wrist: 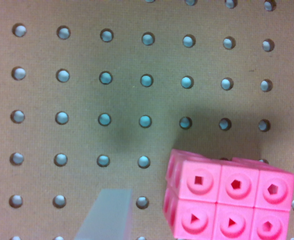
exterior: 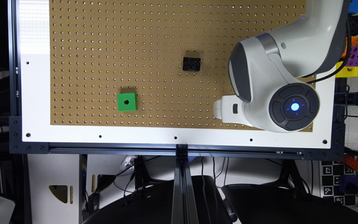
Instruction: Pick up pink block.
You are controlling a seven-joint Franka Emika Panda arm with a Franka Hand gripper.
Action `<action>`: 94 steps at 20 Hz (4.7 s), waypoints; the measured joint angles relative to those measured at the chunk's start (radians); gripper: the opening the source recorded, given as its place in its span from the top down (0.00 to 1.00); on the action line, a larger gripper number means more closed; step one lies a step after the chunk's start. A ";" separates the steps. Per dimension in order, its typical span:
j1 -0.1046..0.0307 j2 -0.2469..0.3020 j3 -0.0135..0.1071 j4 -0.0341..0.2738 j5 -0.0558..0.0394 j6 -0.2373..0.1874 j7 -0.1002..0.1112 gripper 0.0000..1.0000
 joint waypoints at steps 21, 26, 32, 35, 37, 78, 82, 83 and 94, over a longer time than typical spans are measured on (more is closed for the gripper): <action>0.011 0.023 0.000 0.021 -0.0005 0.002 0.003 0.00; 0.014 0.029 -0.001 0.029 -0.0005 0.002 0.005 0.00; 0.014 0.031 -0.001 0.031 -0.0005 0.002 0.005 0.00; 0.016 0.031 -0.001 0.032 -0.0005 0.002 0.006 0.00; 0.019 0.033 -0.001 0.033 -0.0005 0.002 0.008 0.00; 0.025 0.037 -0.027 0.039 -0.0174 -0.017 0.022 1.00; 0.025 -0.020 -0.027 0.039 -0.0174 -0.078 0.022 1.00; 0.025 -0.035 -0.027 0.039 -0.0174 -0.094 0.022 1.00; 0.026 -0.101 -0.025 0.039 -0.0166 -0.160 0.022 1.00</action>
